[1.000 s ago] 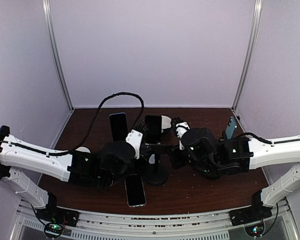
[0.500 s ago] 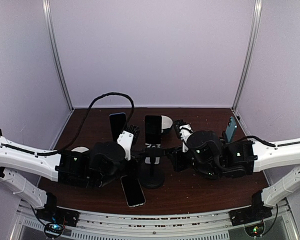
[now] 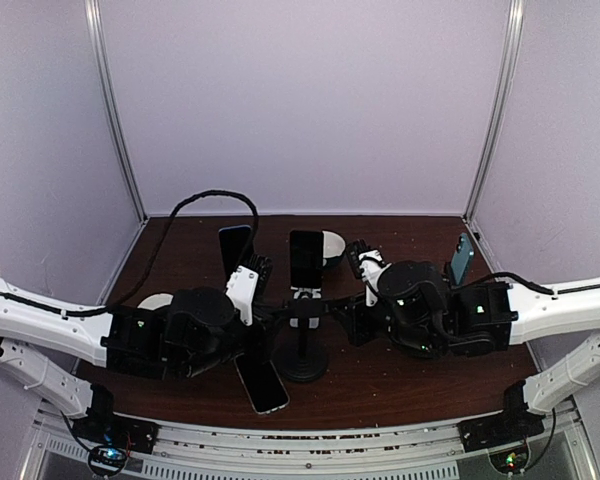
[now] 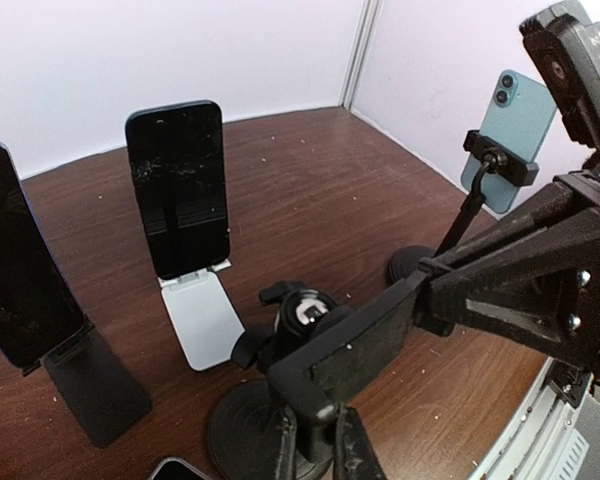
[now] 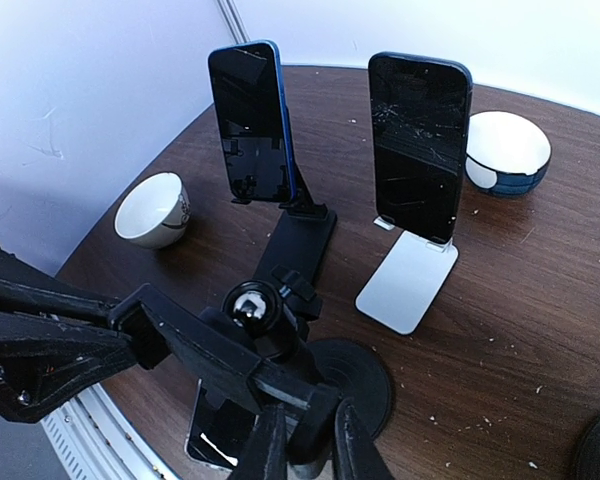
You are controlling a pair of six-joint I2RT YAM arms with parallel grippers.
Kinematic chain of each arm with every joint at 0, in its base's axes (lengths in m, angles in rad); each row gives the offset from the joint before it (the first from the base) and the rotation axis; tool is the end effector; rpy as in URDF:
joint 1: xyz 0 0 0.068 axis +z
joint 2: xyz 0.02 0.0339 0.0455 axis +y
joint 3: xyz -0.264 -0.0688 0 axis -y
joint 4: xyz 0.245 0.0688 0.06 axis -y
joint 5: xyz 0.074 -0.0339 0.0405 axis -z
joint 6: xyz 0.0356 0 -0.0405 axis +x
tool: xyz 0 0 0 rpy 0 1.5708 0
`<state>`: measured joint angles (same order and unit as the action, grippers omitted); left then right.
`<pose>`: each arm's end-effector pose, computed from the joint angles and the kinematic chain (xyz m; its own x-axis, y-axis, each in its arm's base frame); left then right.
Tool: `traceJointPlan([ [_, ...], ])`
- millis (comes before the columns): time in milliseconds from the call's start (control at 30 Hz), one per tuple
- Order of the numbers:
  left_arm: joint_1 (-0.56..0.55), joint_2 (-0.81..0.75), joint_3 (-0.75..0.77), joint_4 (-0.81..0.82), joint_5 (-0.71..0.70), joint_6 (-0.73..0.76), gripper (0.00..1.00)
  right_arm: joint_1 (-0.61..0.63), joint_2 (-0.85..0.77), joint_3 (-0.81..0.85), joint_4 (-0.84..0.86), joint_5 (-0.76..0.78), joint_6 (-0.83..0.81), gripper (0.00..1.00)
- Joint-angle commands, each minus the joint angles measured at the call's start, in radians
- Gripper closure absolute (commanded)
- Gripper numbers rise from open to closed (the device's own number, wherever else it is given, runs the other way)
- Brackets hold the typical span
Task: Place the phone on the phone stand
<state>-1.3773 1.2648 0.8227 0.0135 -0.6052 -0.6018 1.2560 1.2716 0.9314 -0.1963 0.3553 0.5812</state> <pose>0.0740 -0.2724 0.2717 -0.4664 -0.0408 -0.8836 0.5380 0.7798 -0.3200 0.1002 0.2676 0.2857 -0.5709 -0.0908 -0.8160 -0.5808 0.7471 0.3233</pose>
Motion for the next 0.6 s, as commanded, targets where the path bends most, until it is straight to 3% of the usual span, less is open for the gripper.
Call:
traceJointPlan([
  [0, 0.030, -0.020, -0.045, -0.112, -0.154, 0.050, 1.00, -0.083, -0.035, -0.018, -0.271, 0.307, -0.051, 1.00],
  [67, 0.030, -0.006, -0.028, -0.131, -0.162, 0.049, 1.00, -0.106, -0.025, -0.010, -0.317, 0.329, -0.039, 1.00],
  [300, 0.030, -0.014, -0.060, -0.114, -0.181, 0.050, 1.00, -0.150, -0.098, -0.095, -0.225, 0.254, -0.038, 1.00],
  [367, 0.030, -0.005, -0.064, -0.077, -0.158, 0.078, 1.00, -0.135, -0.098, -0.108, -0.135, 0.154, -0.103, 1.00],
  [533, 0.030, 0.008, -0.059, 0.062, -0.057, 0.199, 1.00, -0.064, -0.081, -0.046, -0.050, 0.121, -0.145, 1.00],
  [567, 0.030, 0.010, -0.061, 0.109, -0.008, 0.251, 0.88, -0.064, -0.076, -0.037, -0.044, 0.112, -0.138, 1.00],
])
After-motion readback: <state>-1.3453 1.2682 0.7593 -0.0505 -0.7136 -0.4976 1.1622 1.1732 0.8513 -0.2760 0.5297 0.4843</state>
